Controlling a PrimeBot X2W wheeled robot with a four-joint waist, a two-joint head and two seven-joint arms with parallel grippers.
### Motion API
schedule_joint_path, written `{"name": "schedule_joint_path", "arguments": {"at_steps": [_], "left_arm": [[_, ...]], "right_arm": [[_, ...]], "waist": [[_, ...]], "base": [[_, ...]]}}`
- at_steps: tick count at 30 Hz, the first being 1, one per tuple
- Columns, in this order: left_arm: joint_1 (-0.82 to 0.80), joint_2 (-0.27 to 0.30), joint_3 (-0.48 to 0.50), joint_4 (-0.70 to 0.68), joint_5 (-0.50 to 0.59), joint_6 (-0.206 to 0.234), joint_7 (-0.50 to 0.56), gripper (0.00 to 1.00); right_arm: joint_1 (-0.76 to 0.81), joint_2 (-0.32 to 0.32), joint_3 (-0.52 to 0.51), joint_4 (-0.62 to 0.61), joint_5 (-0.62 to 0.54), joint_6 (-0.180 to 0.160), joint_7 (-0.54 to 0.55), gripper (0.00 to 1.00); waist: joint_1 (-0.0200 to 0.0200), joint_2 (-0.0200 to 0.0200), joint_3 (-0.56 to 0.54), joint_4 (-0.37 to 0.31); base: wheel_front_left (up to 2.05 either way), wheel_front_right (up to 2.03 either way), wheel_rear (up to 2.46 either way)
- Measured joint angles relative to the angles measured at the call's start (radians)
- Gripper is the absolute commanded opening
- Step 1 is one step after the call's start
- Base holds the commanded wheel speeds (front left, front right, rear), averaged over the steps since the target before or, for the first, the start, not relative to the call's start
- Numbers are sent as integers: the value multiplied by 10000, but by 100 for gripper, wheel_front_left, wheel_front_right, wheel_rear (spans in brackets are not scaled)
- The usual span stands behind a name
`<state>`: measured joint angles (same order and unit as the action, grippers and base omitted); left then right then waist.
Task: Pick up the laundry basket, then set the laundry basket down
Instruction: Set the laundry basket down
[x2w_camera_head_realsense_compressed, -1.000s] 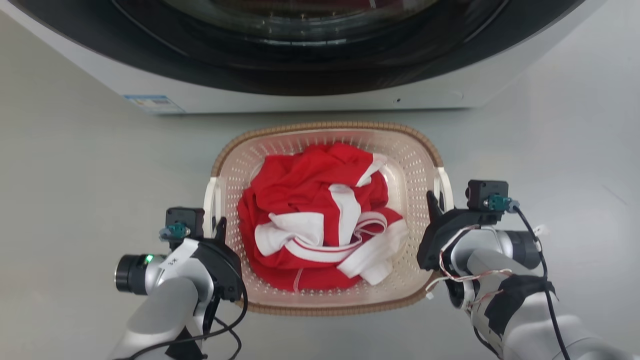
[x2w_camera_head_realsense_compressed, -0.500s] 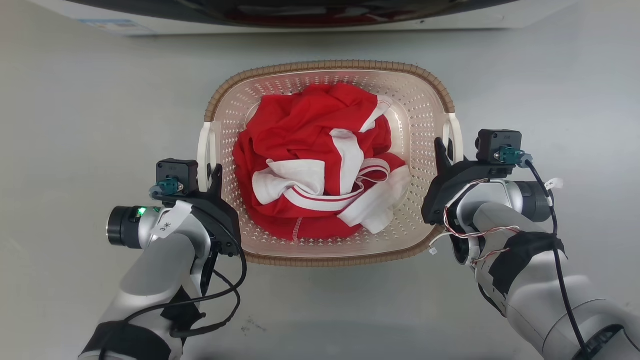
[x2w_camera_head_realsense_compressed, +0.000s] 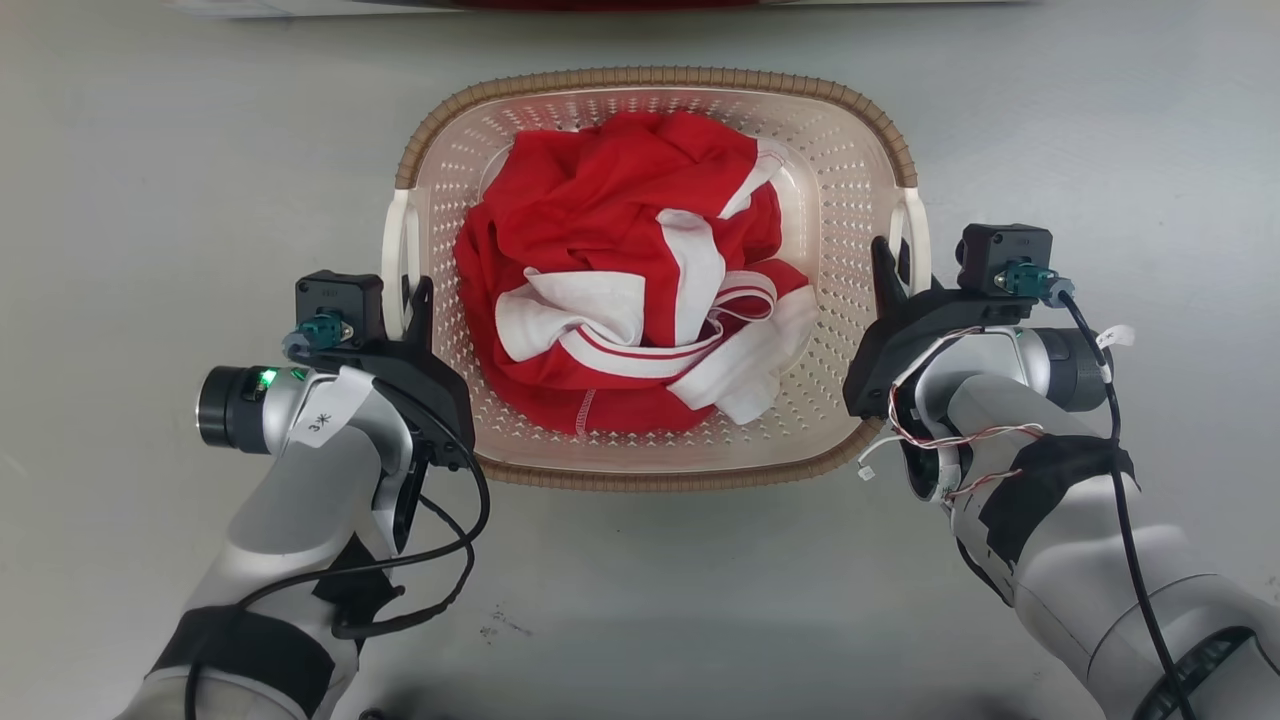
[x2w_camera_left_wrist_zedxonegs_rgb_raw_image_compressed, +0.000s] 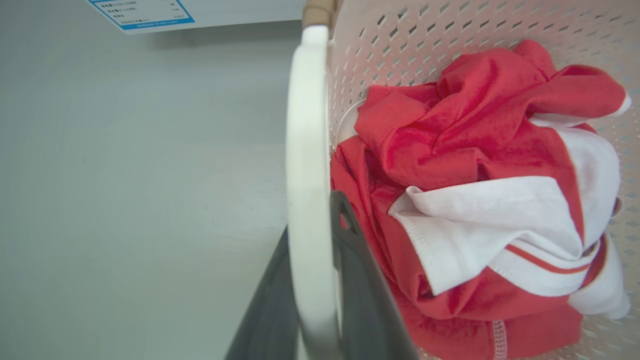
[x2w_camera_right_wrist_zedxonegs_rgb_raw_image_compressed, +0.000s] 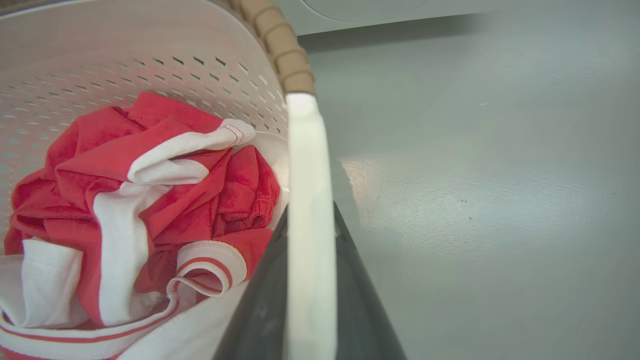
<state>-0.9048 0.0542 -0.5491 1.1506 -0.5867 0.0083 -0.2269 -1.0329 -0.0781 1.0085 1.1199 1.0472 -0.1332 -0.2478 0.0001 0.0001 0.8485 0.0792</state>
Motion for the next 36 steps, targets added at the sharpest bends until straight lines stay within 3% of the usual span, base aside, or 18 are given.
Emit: {"name": "schedule_joint_path", "arguments": {"at_steps": [5,6,7,8,9,10,36], "left_arm": [[-155,4,-2,82,63,2,-52,0],[-159,4,0,115,159,4,-61,29],[-160,2,2,136,180,6,-98,38],[-161,-6,10,148,180,6,-102,47],[-161,-19,12,167,180,4,-127,78],[-161,-46,33,232,180,15,-128,100],[306,-75,286,439,159,-169,-226,100]], "right_arm": [[-65,0,0,-12,-8,0,-2,0],[-73,0,-2,-10,-8,0,-2,31],[-74,4,-2,-12,-8,0,-2,44],[-75,13,-4,-12,-8,2,-2,83],[-75,25,-13,-6,-8,2,-4,100],[-75,46,-31,-4,-10,12,-13,100],[350,115,-477,253,-286,12,-13,100]], "waist": [[0,-1,109,-6],[-1,-1,124,-6],[-1,0,124,-6],[-1,-1,121,-6],[-1,-1,105,-5],[-1,-1,49,0],[-2,-2,-1637,-27]], "base": [[0,0,0],[0,0,0],[0,0,0],[0,0,0],[0,0,0],[0,0,0],[0,0,0]]}}
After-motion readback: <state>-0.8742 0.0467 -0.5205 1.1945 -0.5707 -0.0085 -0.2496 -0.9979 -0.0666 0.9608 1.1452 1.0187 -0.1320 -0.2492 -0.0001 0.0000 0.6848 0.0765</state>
